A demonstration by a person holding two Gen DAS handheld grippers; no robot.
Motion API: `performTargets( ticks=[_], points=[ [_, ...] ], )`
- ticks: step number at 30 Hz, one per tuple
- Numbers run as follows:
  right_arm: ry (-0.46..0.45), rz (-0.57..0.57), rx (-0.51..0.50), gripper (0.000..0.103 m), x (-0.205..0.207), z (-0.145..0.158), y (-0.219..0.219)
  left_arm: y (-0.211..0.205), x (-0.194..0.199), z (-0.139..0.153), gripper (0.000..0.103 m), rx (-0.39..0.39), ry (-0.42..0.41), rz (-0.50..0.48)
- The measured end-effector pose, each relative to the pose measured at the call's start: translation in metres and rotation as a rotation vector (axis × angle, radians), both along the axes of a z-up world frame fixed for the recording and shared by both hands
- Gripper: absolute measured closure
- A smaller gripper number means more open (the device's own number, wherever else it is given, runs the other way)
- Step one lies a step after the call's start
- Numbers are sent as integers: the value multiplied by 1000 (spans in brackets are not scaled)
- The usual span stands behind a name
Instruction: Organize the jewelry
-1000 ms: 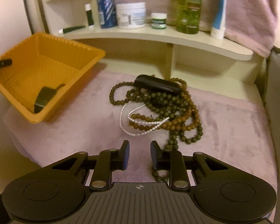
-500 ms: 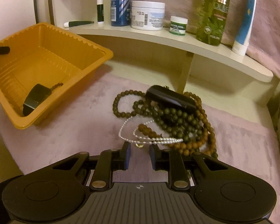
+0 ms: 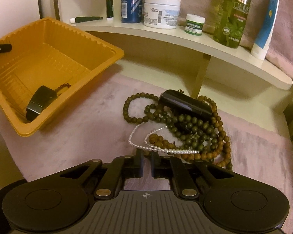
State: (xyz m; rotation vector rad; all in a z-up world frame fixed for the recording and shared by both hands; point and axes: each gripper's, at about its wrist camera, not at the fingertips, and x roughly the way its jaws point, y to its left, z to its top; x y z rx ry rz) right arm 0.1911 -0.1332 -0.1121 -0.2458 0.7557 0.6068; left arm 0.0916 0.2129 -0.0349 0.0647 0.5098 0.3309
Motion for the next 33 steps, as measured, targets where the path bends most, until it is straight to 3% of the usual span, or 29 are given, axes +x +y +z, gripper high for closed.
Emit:
performTargets(
  ticks=[10, 16, 20, 24, 33],
  points=[
    [67, 33, 47, 96, -29, 14, -16, 0, 0, 0, 92, 0, 0, 1],
    [31, 62, 178, 96, -35, 49, -9, 0, -1, 1, 92, -1, 0, 0],
    [28, 131, 276, 96, -29, 69, 13, 0, -1, 0, 92, -1, 0, -2],
    [39, 215, 307, 96, -26, 73, 53, 1, -1, 0, 92, 3, 0, -6],
    [98, 287, 285, 96, -17, 45, 129, 3, -1, 1, 93, -1, 0, -16]
  ],
)
